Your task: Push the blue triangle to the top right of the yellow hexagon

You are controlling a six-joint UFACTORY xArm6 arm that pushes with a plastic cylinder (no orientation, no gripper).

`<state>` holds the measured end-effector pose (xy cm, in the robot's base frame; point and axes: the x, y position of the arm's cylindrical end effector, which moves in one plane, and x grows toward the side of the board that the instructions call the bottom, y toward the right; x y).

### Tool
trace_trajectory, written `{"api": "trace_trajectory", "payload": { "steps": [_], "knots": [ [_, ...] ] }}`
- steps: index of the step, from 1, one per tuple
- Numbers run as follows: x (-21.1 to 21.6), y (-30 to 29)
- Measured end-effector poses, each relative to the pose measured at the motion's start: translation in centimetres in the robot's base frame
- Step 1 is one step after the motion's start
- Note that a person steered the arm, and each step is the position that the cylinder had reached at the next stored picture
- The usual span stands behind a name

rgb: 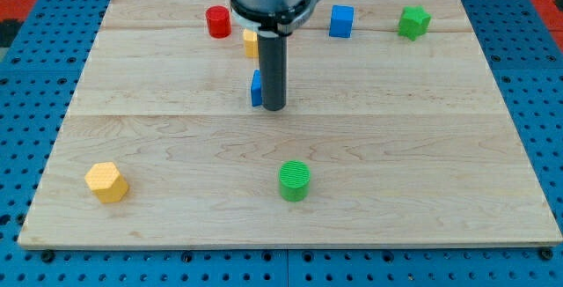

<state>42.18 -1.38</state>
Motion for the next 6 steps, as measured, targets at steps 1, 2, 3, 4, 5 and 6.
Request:
{"api": "trace_trajectory", "payload": {
  "steps": [1,2,3,4,5,6],
  "knots": [
    [0.0,0.0],
    [0.0,1.9],
    [0.0,3.1],
    [-1.2,3.1],
    [-2.2,3.1],
    [-2.2,3.1]
  ]
}}
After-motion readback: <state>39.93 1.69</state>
